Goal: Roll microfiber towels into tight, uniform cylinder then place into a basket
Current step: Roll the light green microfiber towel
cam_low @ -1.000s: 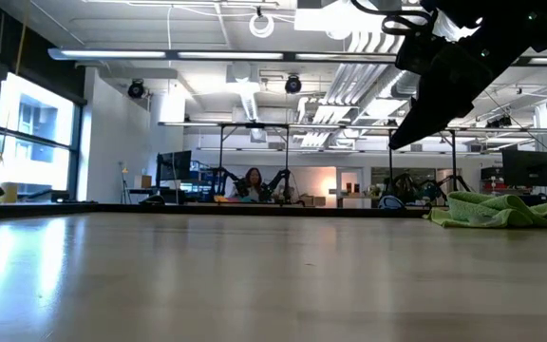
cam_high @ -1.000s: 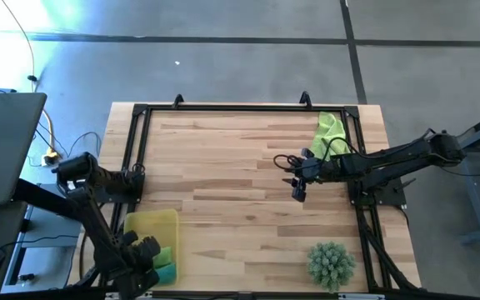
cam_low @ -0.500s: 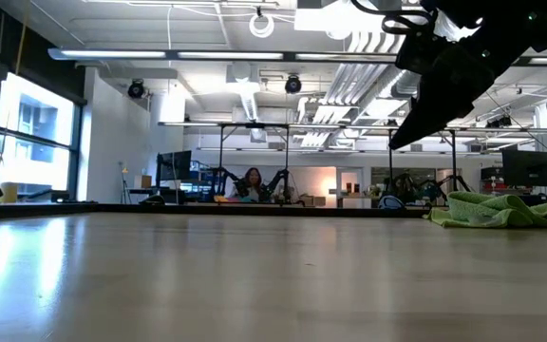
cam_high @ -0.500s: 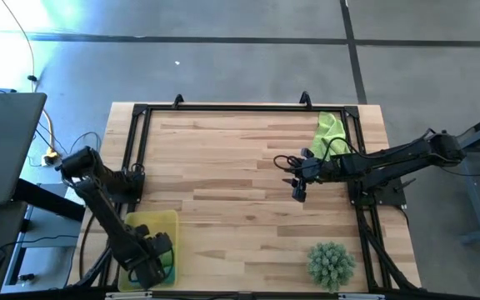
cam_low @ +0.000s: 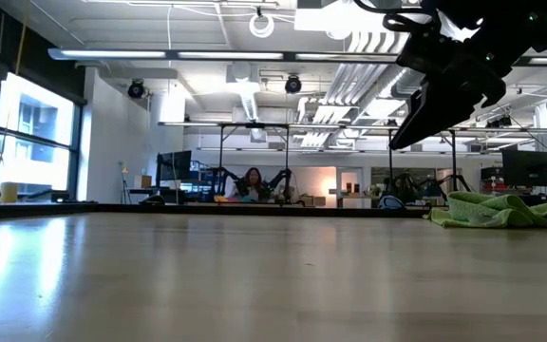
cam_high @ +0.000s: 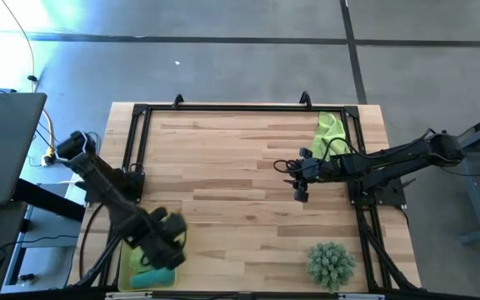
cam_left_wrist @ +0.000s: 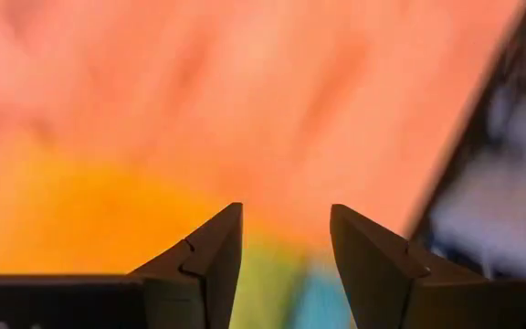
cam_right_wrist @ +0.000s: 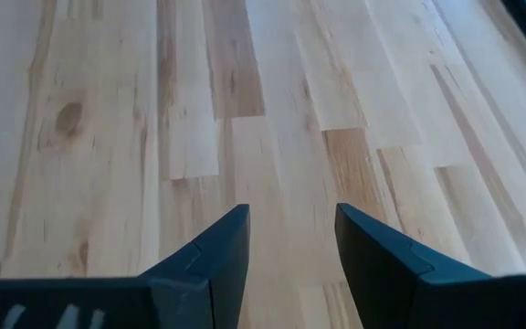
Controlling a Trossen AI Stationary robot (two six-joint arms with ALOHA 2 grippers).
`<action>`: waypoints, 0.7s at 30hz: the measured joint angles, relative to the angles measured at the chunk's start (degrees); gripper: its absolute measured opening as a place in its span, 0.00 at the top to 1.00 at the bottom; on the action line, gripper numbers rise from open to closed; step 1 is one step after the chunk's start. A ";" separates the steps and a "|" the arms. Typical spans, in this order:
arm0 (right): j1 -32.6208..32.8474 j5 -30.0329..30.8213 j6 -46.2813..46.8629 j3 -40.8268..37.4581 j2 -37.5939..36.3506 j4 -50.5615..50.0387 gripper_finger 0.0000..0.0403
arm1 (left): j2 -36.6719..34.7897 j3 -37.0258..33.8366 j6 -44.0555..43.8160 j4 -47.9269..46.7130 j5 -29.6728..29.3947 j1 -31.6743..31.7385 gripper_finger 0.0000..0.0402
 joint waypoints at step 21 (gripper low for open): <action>0.00 -0.62 -0.04 0.00 0.00 -0.14 0.61 | -0.38 -0.02 44.19 37.14 -37.86 29.92 0.61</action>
